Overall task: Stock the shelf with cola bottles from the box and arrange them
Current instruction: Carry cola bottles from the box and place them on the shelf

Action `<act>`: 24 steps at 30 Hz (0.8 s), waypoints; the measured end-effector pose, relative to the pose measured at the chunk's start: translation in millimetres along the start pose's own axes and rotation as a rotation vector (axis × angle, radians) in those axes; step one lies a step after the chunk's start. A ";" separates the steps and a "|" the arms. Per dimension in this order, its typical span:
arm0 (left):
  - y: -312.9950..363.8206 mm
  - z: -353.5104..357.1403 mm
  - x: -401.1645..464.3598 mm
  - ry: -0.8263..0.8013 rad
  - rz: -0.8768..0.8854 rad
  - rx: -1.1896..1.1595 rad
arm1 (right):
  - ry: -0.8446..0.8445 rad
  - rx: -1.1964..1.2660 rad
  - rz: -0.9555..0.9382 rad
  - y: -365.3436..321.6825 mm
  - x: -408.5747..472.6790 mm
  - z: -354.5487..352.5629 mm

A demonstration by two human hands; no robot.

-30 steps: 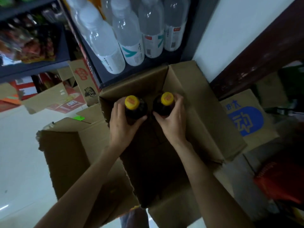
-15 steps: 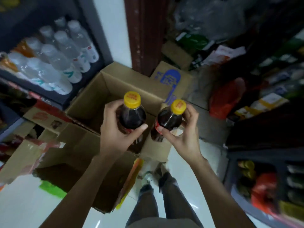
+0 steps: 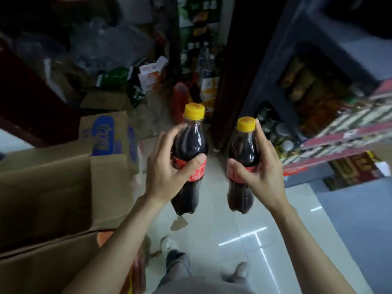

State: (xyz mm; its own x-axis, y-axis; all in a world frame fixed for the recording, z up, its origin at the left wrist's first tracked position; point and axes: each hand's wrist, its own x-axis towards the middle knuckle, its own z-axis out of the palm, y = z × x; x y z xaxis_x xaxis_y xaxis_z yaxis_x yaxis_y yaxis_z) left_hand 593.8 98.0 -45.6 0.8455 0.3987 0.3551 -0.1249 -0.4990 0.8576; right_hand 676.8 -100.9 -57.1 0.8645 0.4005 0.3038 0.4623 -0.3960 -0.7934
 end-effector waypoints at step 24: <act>289.7 369.7 139.8 0.261 0.551 -0.140 | 0.351 0.098 -0.435 113.4 139.0 -445.1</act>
State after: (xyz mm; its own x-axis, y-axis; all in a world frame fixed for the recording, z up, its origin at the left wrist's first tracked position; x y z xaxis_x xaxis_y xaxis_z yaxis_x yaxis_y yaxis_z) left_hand 867.7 -275.3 114.9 0.4850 0.2957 0.8230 -0.5882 -0.5861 0.5573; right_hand 937.3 -457.9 130.0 0.6201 0.2042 0.7574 0.7845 -0.1708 -0.5962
